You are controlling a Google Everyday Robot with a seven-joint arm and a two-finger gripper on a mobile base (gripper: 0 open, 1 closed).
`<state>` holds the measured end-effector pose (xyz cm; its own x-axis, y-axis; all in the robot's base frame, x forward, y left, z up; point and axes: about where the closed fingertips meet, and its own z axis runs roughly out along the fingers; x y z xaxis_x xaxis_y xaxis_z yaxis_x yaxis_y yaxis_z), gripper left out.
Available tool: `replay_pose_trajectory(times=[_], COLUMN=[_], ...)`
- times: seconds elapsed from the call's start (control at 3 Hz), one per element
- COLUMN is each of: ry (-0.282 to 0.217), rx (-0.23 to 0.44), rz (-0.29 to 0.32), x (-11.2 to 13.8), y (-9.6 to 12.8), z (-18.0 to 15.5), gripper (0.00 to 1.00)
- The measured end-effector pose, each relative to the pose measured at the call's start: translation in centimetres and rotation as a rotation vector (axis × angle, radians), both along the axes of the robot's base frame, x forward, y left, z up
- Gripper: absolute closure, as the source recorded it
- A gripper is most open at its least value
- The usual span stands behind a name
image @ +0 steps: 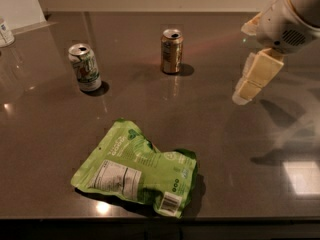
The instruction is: Knock orange can over
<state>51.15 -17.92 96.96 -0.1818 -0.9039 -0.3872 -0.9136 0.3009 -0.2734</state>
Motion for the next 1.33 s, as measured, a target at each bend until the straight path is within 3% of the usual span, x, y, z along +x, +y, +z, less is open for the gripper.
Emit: replay_pose_trajectory(times=[0.67, 1.33], ry=[-0.023, -0.023], rx=[0.145, 0.276], rz=[-0.028, -0.025], x=[9.6, 16.3], y=[3.2, 6.4], z=[-1.6, -4.2], gripper=[0.00, 0.00])
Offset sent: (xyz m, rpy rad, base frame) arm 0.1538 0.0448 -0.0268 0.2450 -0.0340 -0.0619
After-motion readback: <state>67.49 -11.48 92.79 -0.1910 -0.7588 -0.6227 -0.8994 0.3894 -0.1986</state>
